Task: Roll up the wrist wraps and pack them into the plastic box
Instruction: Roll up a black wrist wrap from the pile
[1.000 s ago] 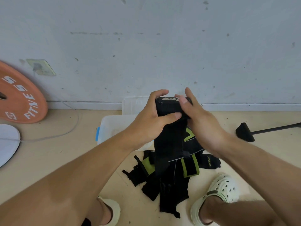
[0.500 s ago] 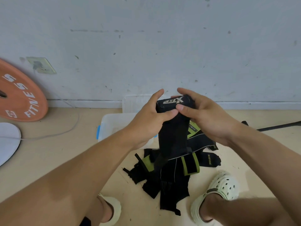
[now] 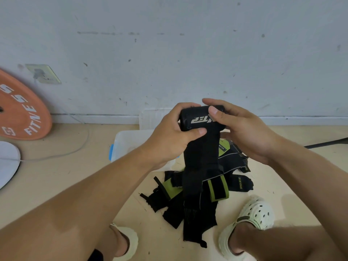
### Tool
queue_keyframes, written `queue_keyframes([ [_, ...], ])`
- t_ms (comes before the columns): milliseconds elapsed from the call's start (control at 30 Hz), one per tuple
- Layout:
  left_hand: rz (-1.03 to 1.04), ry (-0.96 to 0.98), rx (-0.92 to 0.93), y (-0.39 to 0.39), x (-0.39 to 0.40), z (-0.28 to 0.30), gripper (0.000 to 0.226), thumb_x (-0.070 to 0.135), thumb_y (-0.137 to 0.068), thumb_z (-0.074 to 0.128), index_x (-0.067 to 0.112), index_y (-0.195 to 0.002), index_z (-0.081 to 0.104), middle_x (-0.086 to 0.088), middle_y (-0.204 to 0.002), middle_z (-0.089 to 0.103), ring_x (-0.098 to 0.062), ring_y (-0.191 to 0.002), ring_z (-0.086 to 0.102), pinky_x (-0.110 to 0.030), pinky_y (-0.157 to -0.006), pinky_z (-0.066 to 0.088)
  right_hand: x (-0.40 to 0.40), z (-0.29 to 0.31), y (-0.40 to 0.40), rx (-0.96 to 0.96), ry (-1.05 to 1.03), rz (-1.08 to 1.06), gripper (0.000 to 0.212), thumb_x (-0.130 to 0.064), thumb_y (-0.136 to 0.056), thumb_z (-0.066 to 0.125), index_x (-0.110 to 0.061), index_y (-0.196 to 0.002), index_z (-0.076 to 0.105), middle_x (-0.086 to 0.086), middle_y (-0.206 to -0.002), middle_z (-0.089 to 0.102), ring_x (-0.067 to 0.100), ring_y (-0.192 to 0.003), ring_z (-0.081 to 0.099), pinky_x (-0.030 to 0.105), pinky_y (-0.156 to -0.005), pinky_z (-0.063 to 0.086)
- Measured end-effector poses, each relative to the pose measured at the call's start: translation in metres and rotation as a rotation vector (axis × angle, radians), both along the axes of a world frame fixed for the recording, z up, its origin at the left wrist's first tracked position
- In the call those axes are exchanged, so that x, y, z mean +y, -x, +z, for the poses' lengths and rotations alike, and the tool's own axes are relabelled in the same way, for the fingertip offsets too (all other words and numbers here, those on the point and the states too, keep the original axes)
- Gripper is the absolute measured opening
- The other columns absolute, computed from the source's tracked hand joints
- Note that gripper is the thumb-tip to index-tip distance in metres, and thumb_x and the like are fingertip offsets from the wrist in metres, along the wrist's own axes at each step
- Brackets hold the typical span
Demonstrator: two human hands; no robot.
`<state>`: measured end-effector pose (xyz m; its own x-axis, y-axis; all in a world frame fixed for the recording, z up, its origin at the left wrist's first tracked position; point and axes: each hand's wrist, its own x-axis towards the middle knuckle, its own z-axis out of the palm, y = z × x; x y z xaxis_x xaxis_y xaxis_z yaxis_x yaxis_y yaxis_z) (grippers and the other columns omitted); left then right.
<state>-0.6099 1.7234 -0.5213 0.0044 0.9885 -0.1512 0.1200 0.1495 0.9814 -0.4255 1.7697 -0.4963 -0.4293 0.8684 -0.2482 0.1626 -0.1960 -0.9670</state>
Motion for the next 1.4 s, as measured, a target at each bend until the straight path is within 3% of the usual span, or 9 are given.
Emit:
queue_keyframes([
  [233,0.009,-0.087,-0.026,0.004,-0.002,0.003,0.057,-0.009,-0.081,0.080,0.031,-0.121,0.065,0.006,-0.115,0.069,0.002,-0.100,0.067,-0.015,-0.081,0.055,-0.005,0.002,0.002,-0.001,0.099,0.056,0.030,-0.039,-0.102,0.056,-0.032,-0.129,0.066,-0.003,-0.109,0.073,0.015,-0.084,0.072,0.025,-0.066,0.058],
  [367,0.005,-0.068,-0.031,0.006,0.001,0.002,0.059,-0.006,-0.079,0.083,0.029,-0.123,0.066,0.004,-0.119,0.069,-0.006,-0.107,0.068,-0.029,-0.093,0.059,-0.005,0.000,0.003,0.034,0.101,0.002,0.027,-0.029,-0.101,0.061,-0.026,-0.127,0.069,0.011,-0.123,0.072,0.034,-0.104,0.071,0.042,-0.088,0.059],
  [500,0.004,0.066,-0.105,0.007,0.003,0.005,0.054,0.008,-0.081,0.085,0.028,-0.128,0.064,0.002,-0.125,0.068,-0.018,-0.115,0.068,-0.039,-0.098,0.059,-0.003,0.001,0.002,0.080,0.053,-0.043,0.028,-0.018,-0.097,0.066,-0.025,-0.124,0.070,0.010,-0.124,0.070,0.021,-0.100,0.072,0.036,-0.084,0.061],
  [733,-0.015,0.311,-0.359,0.005,0.005,0.012,0.051,0.055,-0.098,0.057,0.019,-0.133,0.067,-0.009,-0.130,0.069,-0.028,-0.120,0.066,-0.046,-0.094,0.060,-0.007,-0.002,-0.002,0.086,-0.027,-0.053,0.039,-0.005,-0.086,0.077,-0.029,-0.117,0.075,0.008,-0.117,0.075,0.029,-0.097,0.073,0.036,-0.091,0.061],
  [833,0.006,0.314,-0.347,0.002,0.004,0.009,0.051,0.053,-0.101,0.056,0.017,-0.136,0.063,-0.011,-0.133,0.068,-0.028,-0.123,0.066,-0.052,-0.102,0.056,-0.009,-0.003,-0.002,0.081,-0.062,-0.047,0.041,-0.001,-0.083,0.079,-0.029,-0.113,0.077,0.012,-0.107,0.078,0.025,-0.099,0.074,0.027,-0.082,0.060],
  [933,0.085,0.295,-0.357,-0.003,0.002,0.009,0.040,0.041,-0.103,0.058,0.018,-0.135,0.061,-0.011,-0.131,0.068,-0.024,-0.116,0.069,-0.039,-0.093,0.059,-0.015,-0.007,0.002,0.025,-0.130,-0.081,0.046,-0.001,-0.079,0.083,-0.030,-0.114,0.077,0.001,-0.111,0.077,0.017,-0.106,0.071,0.026,-0.079,0.061],
  [1033,0.155,0.258,-0.423,-0.004,0.002,0.009,0.039,0.025,-0.104,0.060,0.023,-0.142,0.056,-0.005,-0.127,0.067,-0.021,-0.113,0.069,-0.034,-0.091,0.059,-0.021,-0.012,0.009,-0.052,-0.166,-0.104,0.064,-0.008,-0.082,0.084,-0.037,-0.135,0.064,-0.018,-0.125,0.069,0.003,-0.117,0.064,0.023,-0.087,0.059],
  [1167,0.181,0.183,-0.391,-0.006,0.003,0.006,0.058,0.019,-0.096,0.072,0.028,-0.148,0.049,-0.002,-0.135,0.064,-0.021,-0.126,0.063,-0.041,-0.112,0.048,-0.021,-0.013,0.015,-0.123,-0.088,-0.071,0.089,-0.038,-0.091,0.075,-0.035,-0.163,0.023,-0.027,-0.137,0.058,-0.008,-0.126,0.054,0.024,-0.110,0.043],
  [1400,0.168,0.189,-0.455,-0.005,-0.005,0.008,0.043,0.013,-0.097,0.066,0.026,-0.138,0.058,-0.002,-0.120,0.073,-0.017,-0.111,0.070,-0.026,-0.084,0.057,-0.027,-0.019,0.022,-0.124,-0.017,0.004,0.084,-0.047,-0.101,0.057,-0.035,-0.164,0.002,-0.049,-0.105,0.064,-0.032,-0.101,0.053,-0.001,-0.085,0.043],
])
